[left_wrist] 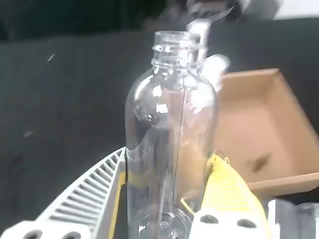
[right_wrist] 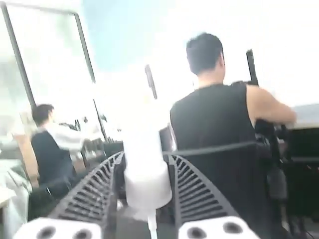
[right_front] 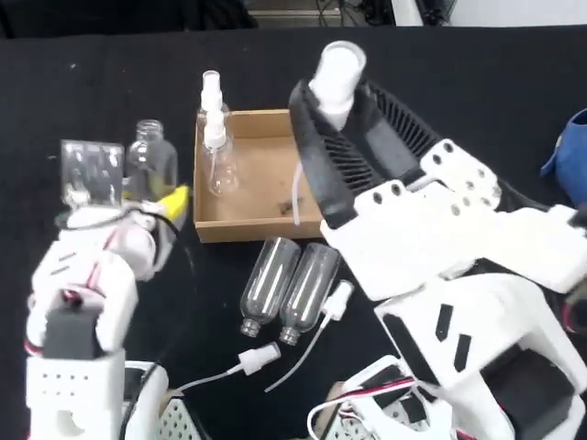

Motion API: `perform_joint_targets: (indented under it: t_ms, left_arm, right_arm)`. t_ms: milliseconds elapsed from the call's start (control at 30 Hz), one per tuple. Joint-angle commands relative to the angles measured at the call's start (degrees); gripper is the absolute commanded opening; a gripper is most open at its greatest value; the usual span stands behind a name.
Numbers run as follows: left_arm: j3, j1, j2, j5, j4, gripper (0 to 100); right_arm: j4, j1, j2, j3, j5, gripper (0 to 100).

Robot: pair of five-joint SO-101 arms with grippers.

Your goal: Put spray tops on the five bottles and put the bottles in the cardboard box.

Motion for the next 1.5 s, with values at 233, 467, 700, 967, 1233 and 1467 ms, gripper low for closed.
perform_joint_targets:
  t_ms: [233,467,700,967,1233,1467]
  left_arm:
    - [20.70,4.97,-27.08,2.11,-14.15,3]
    - [31.08,9.98,-30.07,3.43,-24.62,3]
    - [36.79,15.87,-30.07,3.25,-31.82,3]
    - [37.67,15.87,-30.07,3.60,-34.73,3]
    - [38.46,15.87,-30.07,3.52,-34.81,3]
    - [38.46,15.87,-30.07,3.34,-34.81,3]
  right_arm:
    - [-26.64,0.70,0.04,14.20,-2.46,1.1]
    - [-35.08,-0.35,0.04,19.38,-2.46,1.1]
    - [-35.52,-4.57,0.04,20.88,-2.02,1.4]
    - [-42.81,-4.40,0.13,28.00,-2.02,1.4]
    - [-58.81,-4.57,4.70,35.65,3.34,1.1]
    - [-58.73,-4.57,9.01,34.77,3.60,1.1]
